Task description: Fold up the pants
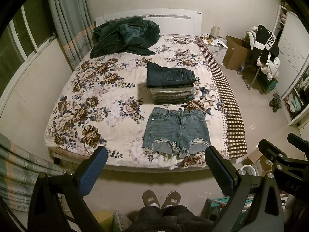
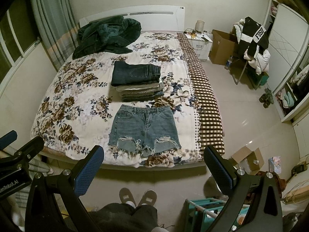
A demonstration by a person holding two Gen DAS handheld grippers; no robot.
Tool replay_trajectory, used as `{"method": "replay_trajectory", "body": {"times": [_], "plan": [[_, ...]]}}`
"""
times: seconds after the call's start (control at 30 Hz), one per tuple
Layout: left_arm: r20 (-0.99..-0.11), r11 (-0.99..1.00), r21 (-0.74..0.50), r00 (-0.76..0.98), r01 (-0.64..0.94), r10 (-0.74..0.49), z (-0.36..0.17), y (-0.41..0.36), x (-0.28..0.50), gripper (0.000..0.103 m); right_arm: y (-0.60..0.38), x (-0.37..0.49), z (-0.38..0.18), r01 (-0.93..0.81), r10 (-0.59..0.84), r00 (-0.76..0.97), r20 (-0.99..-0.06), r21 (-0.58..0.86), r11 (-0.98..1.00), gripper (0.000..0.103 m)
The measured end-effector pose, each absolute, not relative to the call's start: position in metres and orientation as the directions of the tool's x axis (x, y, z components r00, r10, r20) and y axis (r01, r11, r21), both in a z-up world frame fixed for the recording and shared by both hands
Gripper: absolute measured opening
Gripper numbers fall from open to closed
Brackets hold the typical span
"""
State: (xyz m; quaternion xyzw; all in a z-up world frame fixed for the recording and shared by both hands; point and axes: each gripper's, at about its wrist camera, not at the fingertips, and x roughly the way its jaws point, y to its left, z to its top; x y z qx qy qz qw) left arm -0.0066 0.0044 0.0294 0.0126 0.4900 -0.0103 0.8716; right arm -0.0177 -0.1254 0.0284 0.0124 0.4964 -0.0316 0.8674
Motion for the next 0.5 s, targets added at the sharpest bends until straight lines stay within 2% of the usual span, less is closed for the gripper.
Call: {"method": "replay_trajectory", "body": {"times": [0.5], "plan": [[-0.857,0.999,0.008,0.515,0.033,-0.010,0.028,0.007,-0.007,0.103,-0.122,-0.020,0.018,0.076,-0.049,0.474,-0.879,-0.014,0.997,0.103]]}}
